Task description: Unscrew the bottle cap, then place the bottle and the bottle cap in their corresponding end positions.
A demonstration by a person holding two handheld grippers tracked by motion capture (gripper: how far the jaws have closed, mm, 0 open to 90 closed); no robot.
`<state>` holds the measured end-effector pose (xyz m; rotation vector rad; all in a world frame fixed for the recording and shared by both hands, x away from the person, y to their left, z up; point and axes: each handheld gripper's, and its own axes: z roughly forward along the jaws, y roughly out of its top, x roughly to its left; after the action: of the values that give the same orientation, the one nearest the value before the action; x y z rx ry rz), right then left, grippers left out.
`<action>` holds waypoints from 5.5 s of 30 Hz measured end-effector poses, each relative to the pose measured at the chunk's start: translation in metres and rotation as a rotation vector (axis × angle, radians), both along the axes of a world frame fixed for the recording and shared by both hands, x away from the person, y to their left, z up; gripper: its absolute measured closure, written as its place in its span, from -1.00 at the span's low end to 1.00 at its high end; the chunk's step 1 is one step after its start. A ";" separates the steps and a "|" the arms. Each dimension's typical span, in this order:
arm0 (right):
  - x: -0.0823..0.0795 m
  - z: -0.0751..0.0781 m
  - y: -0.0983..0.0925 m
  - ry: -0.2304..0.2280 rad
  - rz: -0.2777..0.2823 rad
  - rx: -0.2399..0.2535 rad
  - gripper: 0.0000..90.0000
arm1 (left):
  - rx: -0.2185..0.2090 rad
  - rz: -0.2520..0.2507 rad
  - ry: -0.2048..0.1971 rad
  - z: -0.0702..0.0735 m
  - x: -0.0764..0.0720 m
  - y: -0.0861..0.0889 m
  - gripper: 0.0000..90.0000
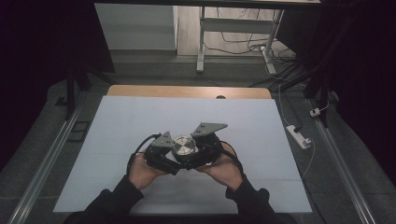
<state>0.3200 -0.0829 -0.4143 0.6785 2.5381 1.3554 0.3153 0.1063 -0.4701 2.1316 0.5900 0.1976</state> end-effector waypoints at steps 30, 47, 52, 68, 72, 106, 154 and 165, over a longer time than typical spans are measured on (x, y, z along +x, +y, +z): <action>0.023 -0.002 -0.032 0.087 0.470 0.092 -0.83 | -0.009 -0.250 -0.023 0.006 -0.009 -0.011 -0.65; -0.009 0.000 0.000 -0.063 -0.021 -0.015 -0.59 | -0.004 -0.053 -0.005 0.005 -0.004 -0.004 -0.66; -0.002 0.002 -0.006 -0.035 0.062 0.002 -0.58 | -0.021 -0.090 -0.003 0.006 -0.004 -0.003 -0.65; 0.019 -0.003 -0.036 0.049 0.555 0.102 -0.59 | -0.022 -0.325 -0.005 0.006 -0.011 -0.014 -0.66; 0.017 0.009 -0.034 0.073 0.344 0.105 -0.91 | -0.021 -0.249 -0.010 0.007 -0.008 -0.009 -0.65; 0.010 0.005 -0.024 0.051 0.336 0.077 -0.58 | -0.013 -0.277 -0.006 0.008 -0.005 -0.004 -0.65; -0.015 0.008 -0.043 -0.033 0.195 0.073 -0.58 | -0.003 -0.064 -0.001 -0.001 0.020 0.015 -0.66; -0.024 -0.001 -0.040 -0.039 0.207 0.067 -0.58 | -0.019 -0.034 -0.018 0.003 0.028 0.019 -0.65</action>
<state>0.2964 -0.1227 -0.4149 0.4047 2.6019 1.5072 0.3436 0.1255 -0.4671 2.1184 0.5426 0.1909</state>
